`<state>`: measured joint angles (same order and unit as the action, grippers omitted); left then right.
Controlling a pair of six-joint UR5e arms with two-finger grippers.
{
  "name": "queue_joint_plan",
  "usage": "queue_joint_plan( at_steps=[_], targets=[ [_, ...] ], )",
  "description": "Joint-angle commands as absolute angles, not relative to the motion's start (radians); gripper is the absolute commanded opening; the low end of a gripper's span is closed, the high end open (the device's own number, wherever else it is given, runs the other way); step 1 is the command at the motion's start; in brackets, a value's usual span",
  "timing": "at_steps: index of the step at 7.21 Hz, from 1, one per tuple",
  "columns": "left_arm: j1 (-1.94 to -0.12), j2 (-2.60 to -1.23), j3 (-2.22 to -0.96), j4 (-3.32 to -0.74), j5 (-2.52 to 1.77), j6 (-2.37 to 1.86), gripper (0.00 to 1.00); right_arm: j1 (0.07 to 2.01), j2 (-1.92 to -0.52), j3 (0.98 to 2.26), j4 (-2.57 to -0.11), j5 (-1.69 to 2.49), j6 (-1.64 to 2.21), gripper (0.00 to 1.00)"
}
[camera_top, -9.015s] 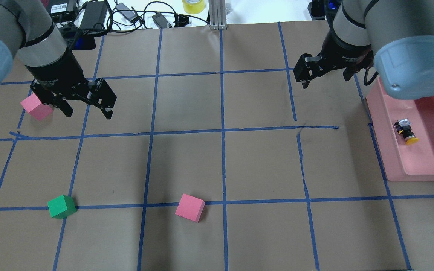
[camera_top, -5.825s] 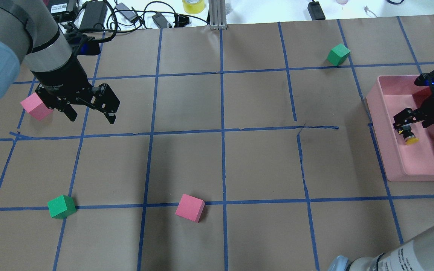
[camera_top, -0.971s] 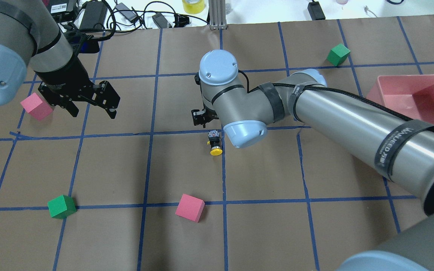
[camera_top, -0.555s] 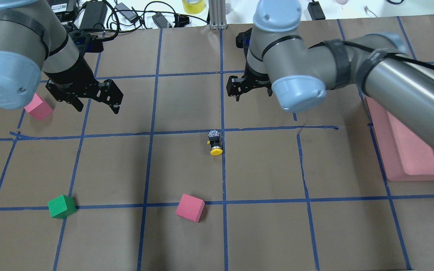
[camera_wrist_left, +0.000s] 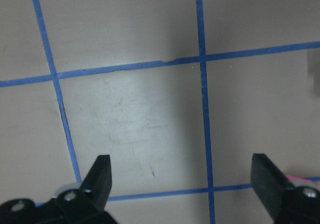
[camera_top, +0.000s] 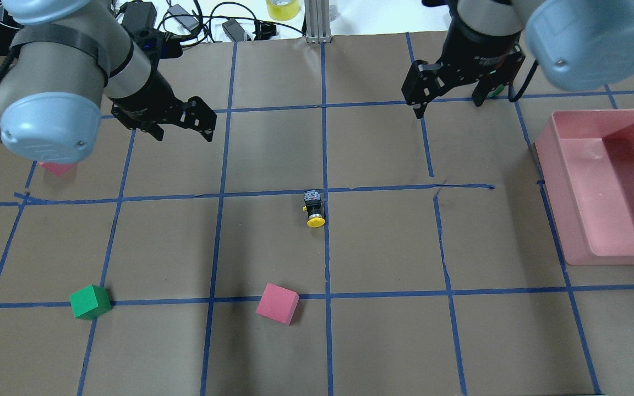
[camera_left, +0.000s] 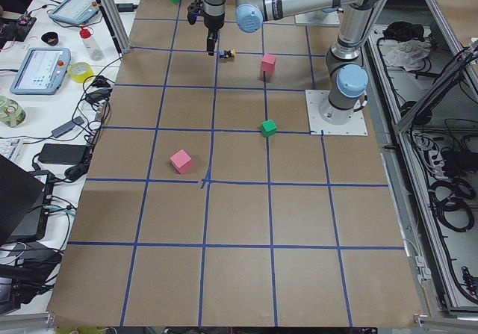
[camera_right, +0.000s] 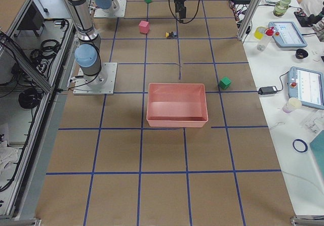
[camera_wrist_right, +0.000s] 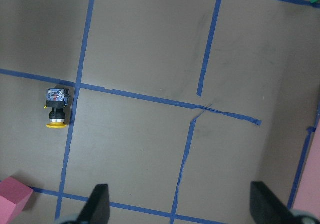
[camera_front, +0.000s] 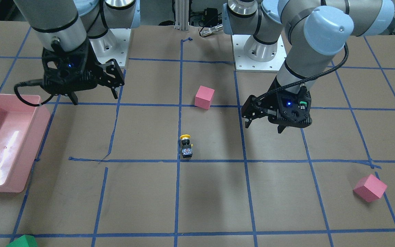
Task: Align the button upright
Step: 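Raise the right gripper away while the left gripper moves toward the switch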
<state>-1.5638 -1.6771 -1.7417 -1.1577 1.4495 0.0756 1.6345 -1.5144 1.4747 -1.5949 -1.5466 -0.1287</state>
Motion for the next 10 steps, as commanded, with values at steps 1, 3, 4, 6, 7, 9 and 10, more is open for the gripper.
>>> queue_joint_plan(
  at_steps=[1,3,4,6,7,9,10],
  targets=[
    [-1.591,-1.722,-1.824,-0.997,1.410,-0.023,1.00,1.612,-1.531,1.408,-1.502,-1.552,-0.137,1.00],
    [-1.647,-1.733,-1.836,-0.918,1.410,-0.119,1.00,1.563,-1.526,1.411,-1.499,-1.543,-0.138,1.00],
    [-1.687,-1.744,-1.874,-0.791,1.431,-0.256,1.00,1.563,-1.528,1.413,-1.494,-1.546,-0.138,1.00],
    [-1.767,-1.749,-2.015,-0.567,1.546,-0.281,1.00,1.563,-1.526,1.414,-1.496,-1.546,-0.138,1.00],
    [-1.813,-1.749,-2.051,-0.533,1.552,-0.335,1.00,1.565,-1.525,1.417,-1.496,-1.546,-0.138,1.00],
    [-1.871,-1.756,-2.059,-0.531,1.580,-0.441,1.00,1.565,-1.525,1.422,-1.496,-1.540,-0.138,1.00],
    [-1.897,-1.781,-2.060,-0.529,1.583,-0.455,1.00,1.565,-1.525,1.422,-1.499,-1.543,-0.138,1.00]
  ],
)
